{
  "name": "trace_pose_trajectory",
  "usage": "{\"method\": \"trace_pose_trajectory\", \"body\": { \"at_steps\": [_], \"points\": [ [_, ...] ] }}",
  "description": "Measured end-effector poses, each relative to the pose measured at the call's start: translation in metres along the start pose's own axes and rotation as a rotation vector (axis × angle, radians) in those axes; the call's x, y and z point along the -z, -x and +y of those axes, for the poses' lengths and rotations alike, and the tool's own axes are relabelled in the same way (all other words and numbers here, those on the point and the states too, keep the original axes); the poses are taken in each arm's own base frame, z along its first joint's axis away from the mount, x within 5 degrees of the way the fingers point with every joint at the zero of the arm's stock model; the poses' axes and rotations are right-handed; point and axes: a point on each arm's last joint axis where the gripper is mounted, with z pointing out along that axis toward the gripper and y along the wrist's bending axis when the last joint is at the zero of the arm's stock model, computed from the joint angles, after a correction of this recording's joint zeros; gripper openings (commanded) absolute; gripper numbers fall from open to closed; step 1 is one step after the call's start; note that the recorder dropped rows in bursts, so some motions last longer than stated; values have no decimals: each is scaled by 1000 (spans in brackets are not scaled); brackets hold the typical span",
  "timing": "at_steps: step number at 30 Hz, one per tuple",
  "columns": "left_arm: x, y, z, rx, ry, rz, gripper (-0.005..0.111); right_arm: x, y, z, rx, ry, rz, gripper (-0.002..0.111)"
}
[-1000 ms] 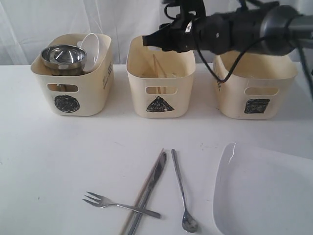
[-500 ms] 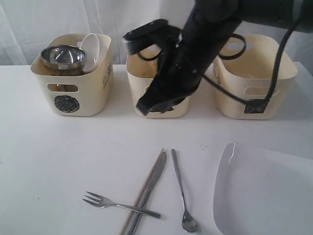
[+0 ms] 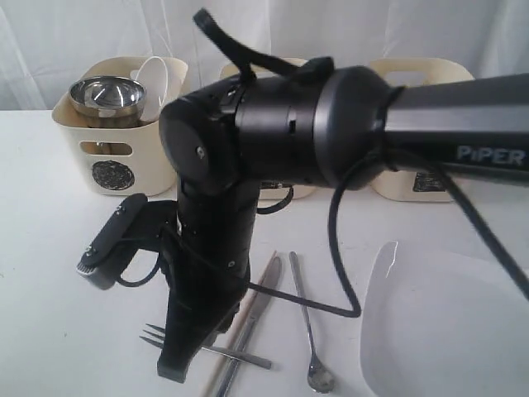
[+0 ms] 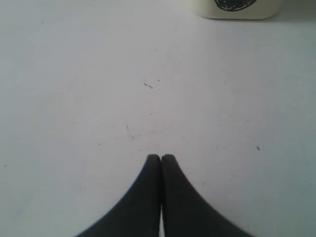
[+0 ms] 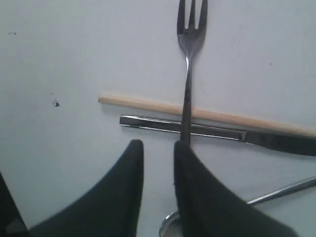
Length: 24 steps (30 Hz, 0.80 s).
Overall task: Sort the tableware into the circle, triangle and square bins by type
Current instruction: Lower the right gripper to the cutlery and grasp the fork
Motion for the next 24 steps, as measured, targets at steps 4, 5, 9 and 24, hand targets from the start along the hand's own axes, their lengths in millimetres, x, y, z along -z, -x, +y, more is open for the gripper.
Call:
{"method": "trace_pose_trajectory", "body": {
  "at_steps": [4,5,9,24],
  "points": [
    [0,0,0,0,0,0,0,-20,5,-1,15,4,16,53],
    [0,0,0,0,0,0,0,-24,6,-2,24,2,13,53],
    [0,0,0,0,0,0,0,-43,11,-8,63,-29,3,52],
    [0,0,0,0,0,0,0,-86,11,-18,93,-52,65,47]
  ]
}}
